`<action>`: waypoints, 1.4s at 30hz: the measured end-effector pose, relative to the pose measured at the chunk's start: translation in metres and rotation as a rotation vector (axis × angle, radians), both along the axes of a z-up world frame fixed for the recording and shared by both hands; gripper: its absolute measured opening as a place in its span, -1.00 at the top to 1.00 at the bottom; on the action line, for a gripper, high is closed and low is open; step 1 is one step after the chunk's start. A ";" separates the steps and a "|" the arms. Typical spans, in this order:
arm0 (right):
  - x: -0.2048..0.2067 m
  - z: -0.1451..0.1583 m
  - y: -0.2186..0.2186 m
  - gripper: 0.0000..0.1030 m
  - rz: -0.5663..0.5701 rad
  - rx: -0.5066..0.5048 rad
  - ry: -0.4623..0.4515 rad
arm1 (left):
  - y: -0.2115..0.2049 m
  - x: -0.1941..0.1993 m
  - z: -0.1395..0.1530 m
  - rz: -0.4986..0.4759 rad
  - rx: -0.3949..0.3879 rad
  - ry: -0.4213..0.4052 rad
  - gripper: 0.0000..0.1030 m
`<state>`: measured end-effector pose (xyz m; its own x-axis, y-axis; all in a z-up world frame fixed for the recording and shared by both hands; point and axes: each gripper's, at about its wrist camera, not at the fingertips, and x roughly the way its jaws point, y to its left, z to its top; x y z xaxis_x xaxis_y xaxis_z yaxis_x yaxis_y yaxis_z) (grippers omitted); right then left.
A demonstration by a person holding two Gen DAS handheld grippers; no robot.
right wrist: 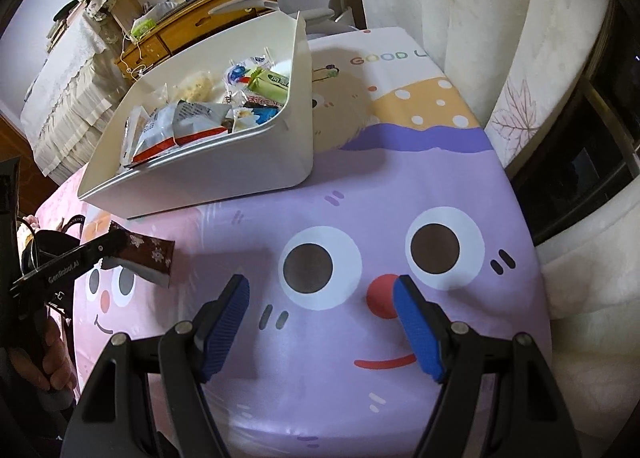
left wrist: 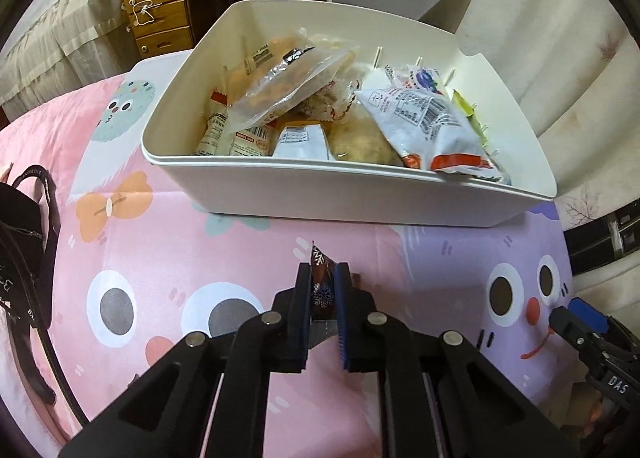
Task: Organize snacks
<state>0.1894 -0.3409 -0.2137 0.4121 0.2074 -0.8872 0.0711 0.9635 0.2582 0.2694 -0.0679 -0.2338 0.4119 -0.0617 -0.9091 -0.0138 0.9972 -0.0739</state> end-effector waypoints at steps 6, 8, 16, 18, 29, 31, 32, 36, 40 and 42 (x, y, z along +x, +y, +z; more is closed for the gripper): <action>-0.005 0.003 0.000 -0.44 -0.012 0.007 -0.007 | 0.000 -0.004 0.025 -0.013 0.001 -0.022 0.93; -0.006 0.004 0.000 -0.44 -0.013 0.008 -0.009 | 0.000 -0.005 0.035 -0.013 0.004 -0.037 0.93; -0.006 0.009 0.007 -0.44 0.005 0.015 -0.028 | 0.007 -0.003 0.073 -0.016 0.017 -0.073 0.93; -0.006 0.010 0.011 -0.44 0.016 0.019 -0.032 | 0.011 -0.005 0.072 -0.004 0.027 -0.046 0.92; 0.000 0.017 0.044 -0.44 0.111 0.038 -0.061 | 0.041 -0.039 0.081 0.093 0.050 0.029 0.37; 0.000 0.019 0.052 -0.44 0.129 0.033 -0.071 | 0.050 -0.045 0.081 0.121 0.048 0.042 0.34; 0.000 0.020 0.056 -0.44 0.139 0.031 -0.073 | 0.055 -0.048 0.082 0.131 0.043 0.050 0.31; 0.001 0.025 0.079 -0.44 0.197 0.032 -0.094 | 0.072 -0.060 0.086 0.159 0.064 0.059 -0.31; 0.002 0.031 0.110 -0.44 0.271 0.019 -0.123 | 0.089 -0.069 0.089 0.157 0.062 0.070 -0.35; 0.002 0.033 0.125 -0.44 0.296 0.018 -0.136 | 0.098 -0.071 0.089 0.149 0.061 0.078 -0.35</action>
<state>0.1917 -0.2160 -0.1805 0.4460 0.3512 -0.8232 -0.2479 0.9323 0.2635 0.1988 0.0304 -0.1452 0.3408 0.0513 -0.9387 -0.1651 0.9863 -0.0060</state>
